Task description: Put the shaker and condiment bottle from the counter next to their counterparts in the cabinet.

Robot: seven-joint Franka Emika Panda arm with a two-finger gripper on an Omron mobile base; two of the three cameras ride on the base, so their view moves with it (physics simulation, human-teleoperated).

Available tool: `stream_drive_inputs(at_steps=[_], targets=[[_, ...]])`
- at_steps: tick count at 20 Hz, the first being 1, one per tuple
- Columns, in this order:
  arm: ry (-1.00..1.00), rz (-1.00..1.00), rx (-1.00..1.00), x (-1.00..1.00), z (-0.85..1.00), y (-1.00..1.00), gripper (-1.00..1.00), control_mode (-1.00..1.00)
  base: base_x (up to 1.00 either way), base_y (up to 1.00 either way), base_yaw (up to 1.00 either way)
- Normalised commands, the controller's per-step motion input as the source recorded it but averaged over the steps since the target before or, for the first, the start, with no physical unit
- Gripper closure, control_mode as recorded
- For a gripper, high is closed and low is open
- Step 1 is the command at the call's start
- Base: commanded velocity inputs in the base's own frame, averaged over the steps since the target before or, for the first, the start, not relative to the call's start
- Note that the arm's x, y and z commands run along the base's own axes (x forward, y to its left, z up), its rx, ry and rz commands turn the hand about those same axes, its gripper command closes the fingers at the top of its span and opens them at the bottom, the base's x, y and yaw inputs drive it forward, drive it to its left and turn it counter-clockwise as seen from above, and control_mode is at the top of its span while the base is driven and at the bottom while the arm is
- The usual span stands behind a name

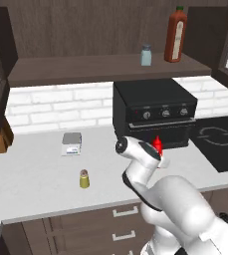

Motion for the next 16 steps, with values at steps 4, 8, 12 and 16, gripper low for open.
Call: stream_drive_inputs(at_steps=[4,8,12,16], targets=[[-0.08,0.41,0.19,-0.33,0.49,-0.58,1.00,-1.00,0.00,0.00,0.00],[-0.06,0.48,0.14,-0.11,0.37,-0.17,1.00,-1.00,0.00,0.00,0.00],[-0.14,0.51,0.02,-0.01,0.42,0.00,1.00,-1.00,0.00,0.00,0.00],[-0.20,0.36,0.00,-0.14,0.67,0.00,1.00,-1.00,0.00,0.00,0.00]])
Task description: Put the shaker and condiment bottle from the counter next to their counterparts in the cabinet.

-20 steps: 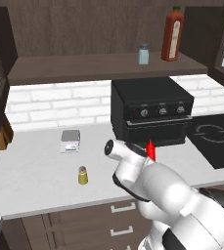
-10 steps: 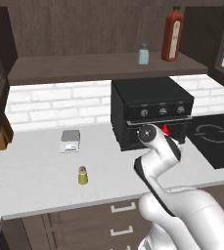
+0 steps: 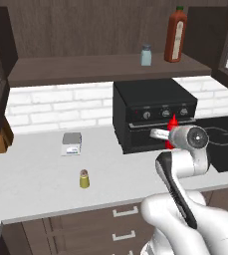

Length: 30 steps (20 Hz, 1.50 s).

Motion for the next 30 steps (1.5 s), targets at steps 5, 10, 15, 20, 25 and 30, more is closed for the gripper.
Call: stream_drive_inputs(at_steps=[5,10,15,20,25,30], targets=[[-0.21,0.34,-0.03,-0.26,0.71,0.16,1.00,-1.00,0.00,0.00,0.00],[-0.17,0.34,-0.08,-0.50,0.49,0.38,1.00,-1.00,0.00,0.00,0.00],[-0.10,0.21,-0.11,-0.55,0.04,0.75,1.00,-1.00,0.00,0.00,0.00],[-0.11,0.09,0.00,-0.42,0.35,0.49,1.00,-1.00,0.00,0.00,0.00],[-0.12,0.01,0.00,-0.30,0.47,0.39,1.00,-1.00,0.00,0.00,0.00],[-0.07,0.00,0.00,-0.07,0.53,0.31,1.00,-1.00,0.00,0.00,0.00]])
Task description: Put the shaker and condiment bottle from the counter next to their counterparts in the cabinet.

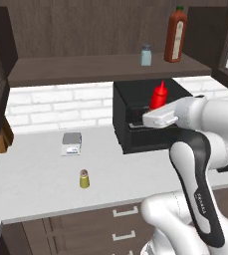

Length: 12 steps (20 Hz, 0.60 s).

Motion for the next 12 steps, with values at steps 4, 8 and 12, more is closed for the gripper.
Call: stream_drive_inputs(at_steps=[4,8,12], targets=[[0.00,0.00,0.05,0.00,0.74,0.03,1.00,-1.00,0.00,0.00,0.00],[0.00,0.00,0.08,0.00,0.68,-0.02,1.00,-1.00,0.00,0.00,0.00],[-0.01,0.00,0.04,-0.02,0.27,-0.01,1.00,-1.00,0.00,0.00,0.00]])
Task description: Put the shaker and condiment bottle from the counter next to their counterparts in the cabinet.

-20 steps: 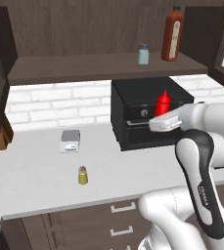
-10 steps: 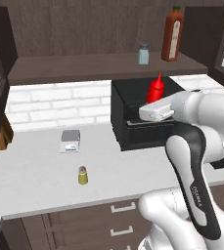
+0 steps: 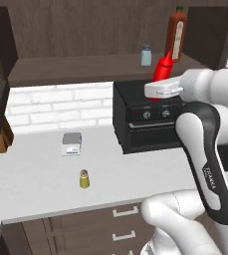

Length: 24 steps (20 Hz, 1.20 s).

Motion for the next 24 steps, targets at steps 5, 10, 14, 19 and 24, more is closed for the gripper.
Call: stream_drive_inputs(at_steps=[5,10,14,19,24], targets=[[-0.01,-0.06,0.01,-0.04,0.06,0.02,1.00,-1.00,0.00,0.00,0.00],[0.00,-0.13,0.01,0.01,0.25,-0.01,1.00,-1.00,0.00,0.00,0.00],[0.00,-0.19,0.04,0.28,0.23,-0.27,1.00,-1.00,0.00,0.00,0.00],[0.00,-0.20,0.07,0.46,0.15,-0.56,1.00,-1.00,0.00,0.00,0.00],[0.00,-0.18,0.04,0.45,0.02,-0.50,1.00,-1.00,0.00,0.00,0.00]])
